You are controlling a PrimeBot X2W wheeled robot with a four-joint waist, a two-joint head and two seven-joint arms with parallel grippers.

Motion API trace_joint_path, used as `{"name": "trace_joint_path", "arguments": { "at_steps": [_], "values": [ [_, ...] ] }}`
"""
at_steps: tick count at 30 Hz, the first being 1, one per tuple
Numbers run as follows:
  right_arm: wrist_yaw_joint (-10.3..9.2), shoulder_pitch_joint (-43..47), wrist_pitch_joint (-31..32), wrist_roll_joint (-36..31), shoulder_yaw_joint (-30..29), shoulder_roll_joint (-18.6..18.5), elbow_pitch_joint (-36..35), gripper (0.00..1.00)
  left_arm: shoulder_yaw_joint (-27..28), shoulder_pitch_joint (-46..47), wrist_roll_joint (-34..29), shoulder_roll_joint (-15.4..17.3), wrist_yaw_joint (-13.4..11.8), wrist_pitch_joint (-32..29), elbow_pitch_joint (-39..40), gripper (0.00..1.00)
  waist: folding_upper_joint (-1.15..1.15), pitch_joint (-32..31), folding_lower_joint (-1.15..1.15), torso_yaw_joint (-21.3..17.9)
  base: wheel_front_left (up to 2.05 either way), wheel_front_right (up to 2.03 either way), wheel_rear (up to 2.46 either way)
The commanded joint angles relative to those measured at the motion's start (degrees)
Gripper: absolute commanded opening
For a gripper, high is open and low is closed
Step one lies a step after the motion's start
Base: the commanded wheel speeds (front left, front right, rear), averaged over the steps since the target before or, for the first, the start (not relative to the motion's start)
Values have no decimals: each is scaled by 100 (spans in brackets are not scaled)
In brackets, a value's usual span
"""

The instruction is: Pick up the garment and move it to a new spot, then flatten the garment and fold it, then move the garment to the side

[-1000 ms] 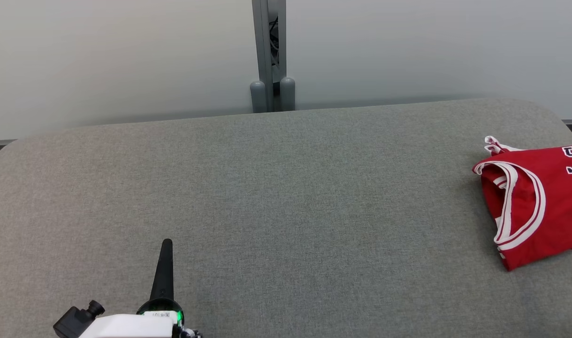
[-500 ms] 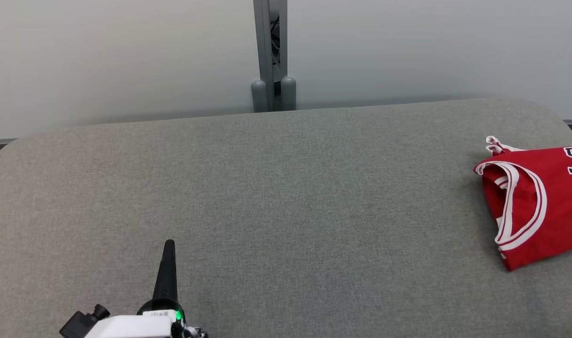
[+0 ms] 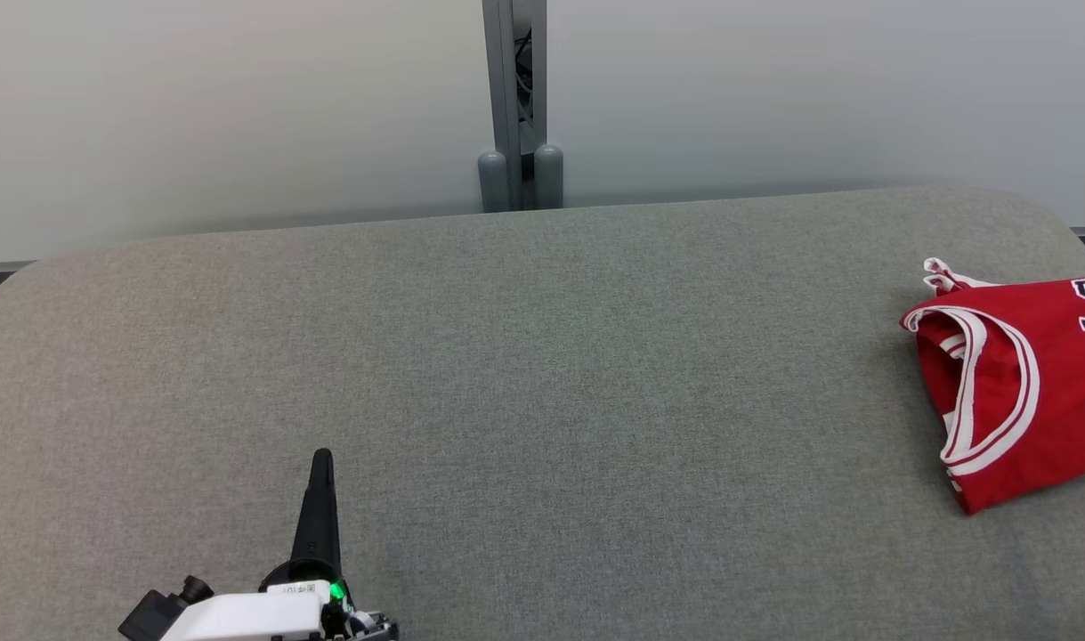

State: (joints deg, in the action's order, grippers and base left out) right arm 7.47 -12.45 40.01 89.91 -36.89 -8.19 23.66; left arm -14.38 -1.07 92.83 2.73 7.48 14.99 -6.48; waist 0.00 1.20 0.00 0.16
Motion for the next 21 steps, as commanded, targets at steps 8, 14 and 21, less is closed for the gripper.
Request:
{"name": "trace_joint_path", "arguments": {
  "at_steps": [8,14,21],
  "values": [
    [4,-53,29,32,-32,-42,25,0,3,56,9,10,25,10,-15,0,0,0,0,0,0,0,0],
    [4,-53,29,30,-33,-41,25,0,3,56,9,10,25,10,-15,0,0,0,0,0,0,0,0],
    [4,-54,31,29,-35,-40,25,0,4,56,9,10,25,10,-15,0,0,0,0,0,0,0,0]
  ]
}}
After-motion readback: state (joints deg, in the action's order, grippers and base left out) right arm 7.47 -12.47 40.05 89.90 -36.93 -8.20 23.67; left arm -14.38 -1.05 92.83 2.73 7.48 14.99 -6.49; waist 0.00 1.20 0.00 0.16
